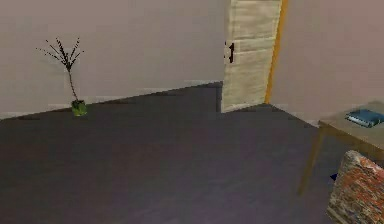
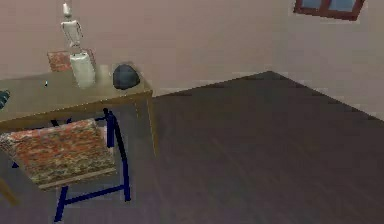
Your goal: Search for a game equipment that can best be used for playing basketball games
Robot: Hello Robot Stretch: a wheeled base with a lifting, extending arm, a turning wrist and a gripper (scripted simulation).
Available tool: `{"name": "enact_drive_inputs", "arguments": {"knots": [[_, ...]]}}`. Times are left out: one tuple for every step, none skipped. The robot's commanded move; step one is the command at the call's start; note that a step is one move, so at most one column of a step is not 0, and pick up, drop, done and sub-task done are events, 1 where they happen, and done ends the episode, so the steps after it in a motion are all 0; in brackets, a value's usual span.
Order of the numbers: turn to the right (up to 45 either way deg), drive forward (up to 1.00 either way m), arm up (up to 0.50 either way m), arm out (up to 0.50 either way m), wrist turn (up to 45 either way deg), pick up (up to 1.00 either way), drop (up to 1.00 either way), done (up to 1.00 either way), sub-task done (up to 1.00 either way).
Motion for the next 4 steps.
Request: {"name": "enact_drive_inputs", "arguments": {"knots": [[0.0, 1.00, 0.00, 0.00, 0.0, 0.00, 0.00, 0.00, 0.00], [0.0, 1.00, 0.00, 0.00, 0.0, 0.00, 0.00, 0.00, 0.00], [3.0, 0.00, 0.00, 0.00, 0.0, 0.00, 0.00, 0.00, 0.00], [0.0, 1.00, 0.00, 0.00, 0.0, 0.00, 0.00, 0.00, 0.00]]}}
